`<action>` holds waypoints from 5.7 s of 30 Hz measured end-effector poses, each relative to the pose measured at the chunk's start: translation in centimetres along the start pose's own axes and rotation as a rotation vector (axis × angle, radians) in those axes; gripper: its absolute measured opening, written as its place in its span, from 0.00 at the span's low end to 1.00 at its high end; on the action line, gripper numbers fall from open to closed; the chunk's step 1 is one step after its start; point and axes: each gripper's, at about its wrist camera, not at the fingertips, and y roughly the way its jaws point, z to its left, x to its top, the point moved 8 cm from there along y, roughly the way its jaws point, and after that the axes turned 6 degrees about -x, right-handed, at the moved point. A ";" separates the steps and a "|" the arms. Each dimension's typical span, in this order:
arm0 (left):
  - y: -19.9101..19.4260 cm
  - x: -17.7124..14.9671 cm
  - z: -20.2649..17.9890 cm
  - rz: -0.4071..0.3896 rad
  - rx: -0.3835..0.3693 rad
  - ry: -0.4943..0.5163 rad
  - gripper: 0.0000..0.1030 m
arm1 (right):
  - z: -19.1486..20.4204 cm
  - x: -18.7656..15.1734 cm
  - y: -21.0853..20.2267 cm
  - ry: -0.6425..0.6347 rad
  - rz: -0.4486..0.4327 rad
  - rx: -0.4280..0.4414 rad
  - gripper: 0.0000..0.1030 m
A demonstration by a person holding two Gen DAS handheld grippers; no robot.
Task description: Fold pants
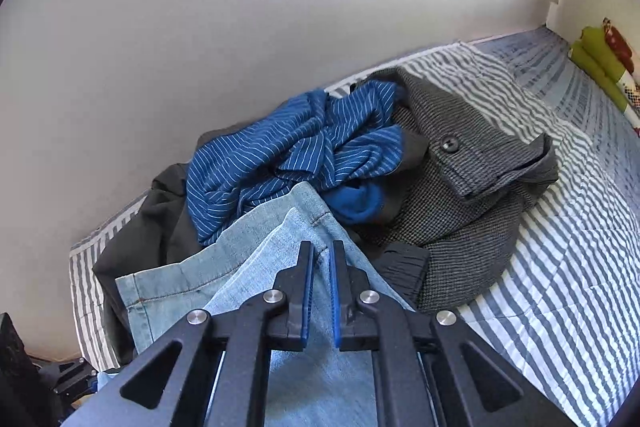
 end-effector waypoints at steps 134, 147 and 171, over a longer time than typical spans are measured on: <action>2.0 3.2 13.4 -0.115 -0.138 -0.584 0.59 | 15.9 -10.2 -1.1 -0.124 0.058 0.021 0.31; 1.8 2.5 15.4 -0.059 -0.004 -0.520 0.50 | 18.6 -7.8 1.9 -0.128 0.064 0.051 0.30; -3.1 6.0 11.9 -0.175 -0.183 -0.414 0.48 | 16.4 -7.0 1.8 0.042 0.070 0.177 0.14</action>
